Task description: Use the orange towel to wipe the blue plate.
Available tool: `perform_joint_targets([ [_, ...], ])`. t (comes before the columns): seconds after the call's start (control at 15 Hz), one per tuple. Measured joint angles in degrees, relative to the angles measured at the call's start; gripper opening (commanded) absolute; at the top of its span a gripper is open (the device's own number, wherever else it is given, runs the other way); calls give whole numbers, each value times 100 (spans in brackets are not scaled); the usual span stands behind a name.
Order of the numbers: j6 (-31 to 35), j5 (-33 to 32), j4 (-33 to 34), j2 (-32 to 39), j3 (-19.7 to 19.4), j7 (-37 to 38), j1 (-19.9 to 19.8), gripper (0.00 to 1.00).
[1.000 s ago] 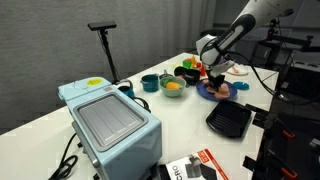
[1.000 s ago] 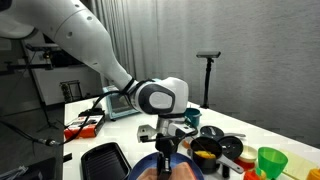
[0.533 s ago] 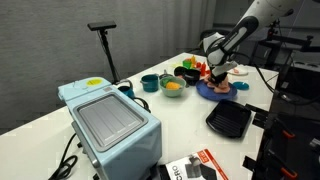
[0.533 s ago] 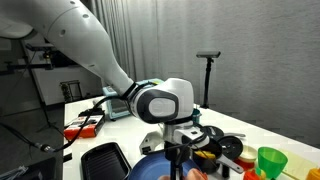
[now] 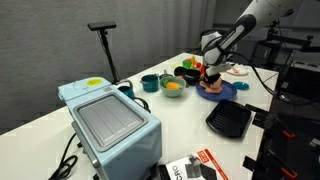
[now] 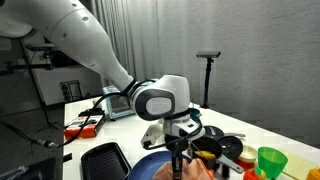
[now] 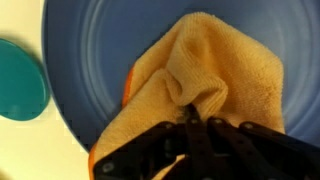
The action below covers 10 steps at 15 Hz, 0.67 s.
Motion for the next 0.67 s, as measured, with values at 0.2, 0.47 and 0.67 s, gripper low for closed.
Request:
perform_joint_targets([
  [0.2,33,113,2,-19,158,-160,2,1],
  [0.47,25,123,-6,-44,342,-592,8,1],
  [0.67,4,117,-20,-65,443,-973,24,1],
])
